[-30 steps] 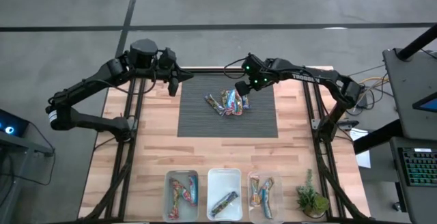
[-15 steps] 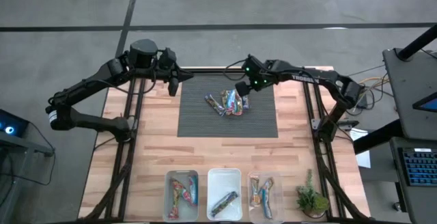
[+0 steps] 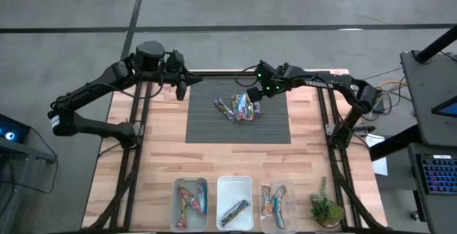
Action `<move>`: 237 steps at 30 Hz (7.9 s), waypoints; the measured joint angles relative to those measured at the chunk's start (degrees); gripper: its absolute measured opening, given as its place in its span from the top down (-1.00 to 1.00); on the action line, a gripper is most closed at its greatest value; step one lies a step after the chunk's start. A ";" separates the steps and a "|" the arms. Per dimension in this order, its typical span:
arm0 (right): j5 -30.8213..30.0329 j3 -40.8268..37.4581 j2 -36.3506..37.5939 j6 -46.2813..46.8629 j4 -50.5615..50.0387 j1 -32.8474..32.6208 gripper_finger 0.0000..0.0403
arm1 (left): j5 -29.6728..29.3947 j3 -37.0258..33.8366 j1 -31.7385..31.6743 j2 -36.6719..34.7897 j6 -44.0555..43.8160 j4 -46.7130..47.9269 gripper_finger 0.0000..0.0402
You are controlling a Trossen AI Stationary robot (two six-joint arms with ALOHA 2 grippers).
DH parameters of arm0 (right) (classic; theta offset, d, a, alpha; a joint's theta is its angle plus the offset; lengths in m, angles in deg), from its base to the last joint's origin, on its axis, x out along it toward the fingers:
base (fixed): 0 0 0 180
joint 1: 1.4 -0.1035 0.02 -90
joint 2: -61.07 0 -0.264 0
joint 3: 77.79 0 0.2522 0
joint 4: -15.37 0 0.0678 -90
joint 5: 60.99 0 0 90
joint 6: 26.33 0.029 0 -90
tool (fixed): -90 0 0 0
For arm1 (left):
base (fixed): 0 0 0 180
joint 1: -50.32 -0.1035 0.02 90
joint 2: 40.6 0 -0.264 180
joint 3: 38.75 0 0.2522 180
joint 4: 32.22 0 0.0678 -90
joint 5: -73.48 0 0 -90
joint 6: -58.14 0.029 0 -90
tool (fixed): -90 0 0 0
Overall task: Pick and place Granola Bars by type
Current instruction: Put the right blue granola bar into the white bin
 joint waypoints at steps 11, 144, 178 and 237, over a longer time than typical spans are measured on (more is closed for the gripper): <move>0.01 -4.28 0.00 1.34 4.88 0.02 -0.41 | 0.00 0.00 0.01 0.00 -0.58 0.01 1.00; 2.06 -8.85 -3.62 4.30 15.47 0.70 -0.28 | -4.31 -0.37 -0.46 1.84 2.02 -2.36 1.00; -4.48 -8.85 -4.61 2.19 15.40 -1.99 -0.20 | -4.28 -0.37 -0.48 1.84 1.85 -2.14 1.00; -17.78 -8.85 -9.01 9.68 15.27 -8.26 0.40 | -4.28 -0.37 -0.59 1.84 0.30 -2.17 1.00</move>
